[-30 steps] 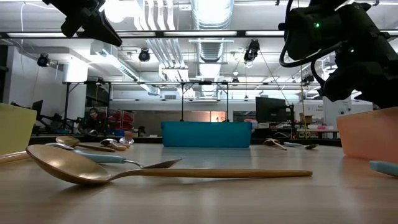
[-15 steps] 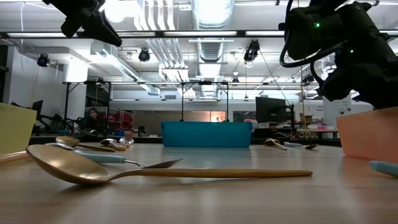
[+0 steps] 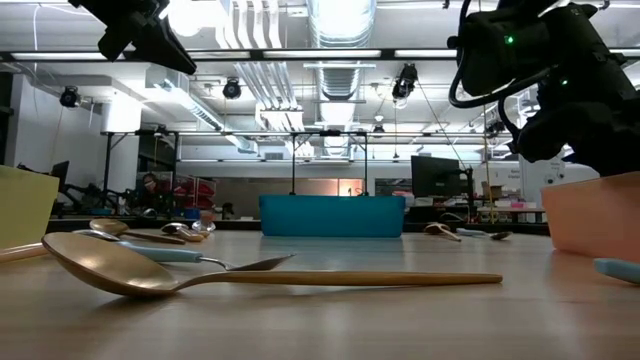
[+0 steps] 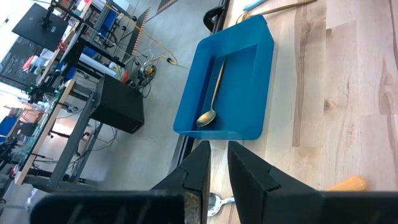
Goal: Sort silverware by color (type)
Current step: Put the gold spoon into the blue bin
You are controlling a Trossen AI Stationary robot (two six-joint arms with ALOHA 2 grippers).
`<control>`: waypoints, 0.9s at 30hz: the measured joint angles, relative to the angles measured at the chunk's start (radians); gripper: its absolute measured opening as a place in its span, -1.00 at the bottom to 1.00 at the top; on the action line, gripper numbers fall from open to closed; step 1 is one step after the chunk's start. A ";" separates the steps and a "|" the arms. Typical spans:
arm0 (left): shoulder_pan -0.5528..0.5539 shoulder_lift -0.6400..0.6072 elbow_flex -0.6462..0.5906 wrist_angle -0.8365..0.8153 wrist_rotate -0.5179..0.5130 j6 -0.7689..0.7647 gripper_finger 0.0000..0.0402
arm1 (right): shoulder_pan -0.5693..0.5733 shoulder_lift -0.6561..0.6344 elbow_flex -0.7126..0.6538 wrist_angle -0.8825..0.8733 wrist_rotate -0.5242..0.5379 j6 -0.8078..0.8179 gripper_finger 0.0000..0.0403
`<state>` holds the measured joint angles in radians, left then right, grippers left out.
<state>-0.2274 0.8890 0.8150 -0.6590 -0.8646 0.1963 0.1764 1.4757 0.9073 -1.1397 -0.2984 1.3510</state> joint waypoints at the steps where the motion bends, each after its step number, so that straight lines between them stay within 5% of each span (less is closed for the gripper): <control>1: 0.000 0.000 0.000 0.000 0.000 0.000 -0.81 | 0.000 0.000 0.001 0.000 -0.012 0.000 -0.51; 12: 0.000 0.000 0.000 0.000 0.000 0.000 -0.81 | 0.000 0.000 0.127 -0.008 -0.054 -0.025 -0.63; 27: 0.000 0.000 -0.005 0.001 0.054 -0.161 -0.81 | -0.005 0.000 0.425 0.006 0.564 -0.445 -0.72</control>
<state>-0.2276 0.8886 0.8097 -0.6583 -0.8108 0.0351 0.1711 1.4754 1.3326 -1.1338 0.2658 0.9062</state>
